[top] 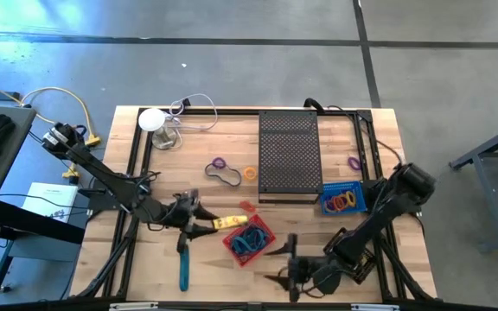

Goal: Pick & Place Office Desk Supplies
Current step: Put the small crayon box into the black basket

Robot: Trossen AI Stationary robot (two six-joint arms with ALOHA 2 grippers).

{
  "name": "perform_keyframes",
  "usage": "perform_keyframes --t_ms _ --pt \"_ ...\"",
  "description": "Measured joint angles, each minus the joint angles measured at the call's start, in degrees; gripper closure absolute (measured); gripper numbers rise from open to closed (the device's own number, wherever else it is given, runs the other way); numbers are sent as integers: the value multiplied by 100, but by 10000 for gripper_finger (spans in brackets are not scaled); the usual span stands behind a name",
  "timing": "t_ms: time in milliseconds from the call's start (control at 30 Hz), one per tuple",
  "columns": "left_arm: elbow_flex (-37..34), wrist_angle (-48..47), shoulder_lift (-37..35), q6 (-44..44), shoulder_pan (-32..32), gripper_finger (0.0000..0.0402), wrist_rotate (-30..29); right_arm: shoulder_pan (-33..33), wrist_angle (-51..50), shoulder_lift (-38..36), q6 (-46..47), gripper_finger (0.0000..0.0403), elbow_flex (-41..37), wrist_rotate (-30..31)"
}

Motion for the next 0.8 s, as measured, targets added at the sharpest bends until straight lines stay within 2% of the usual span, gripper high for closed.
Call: perform_keyframes --t_ms 133,267,333,400,567,800 --pt "4 -322 0 -199 24 236 103 -46 1457 405 -2252 127 0 221" --pt "9 -288 36 -322 26 236 285 -46 2361 525 -4025 127 7 1521" --pt "9 -255 87 -427 26 236 393 -93 2627 525 -4569 127 7 1865" --pt "11 -208 155 -475 26 236 402 -169 2779 520 -4809 127 11 1749" --pt "17 96 376 -531 68 236 398 -472 2747 516 -4734 127 11 766" --pt "20 174 598 -632 332 236 389 -776 2387 516 -4461 127 260 807"
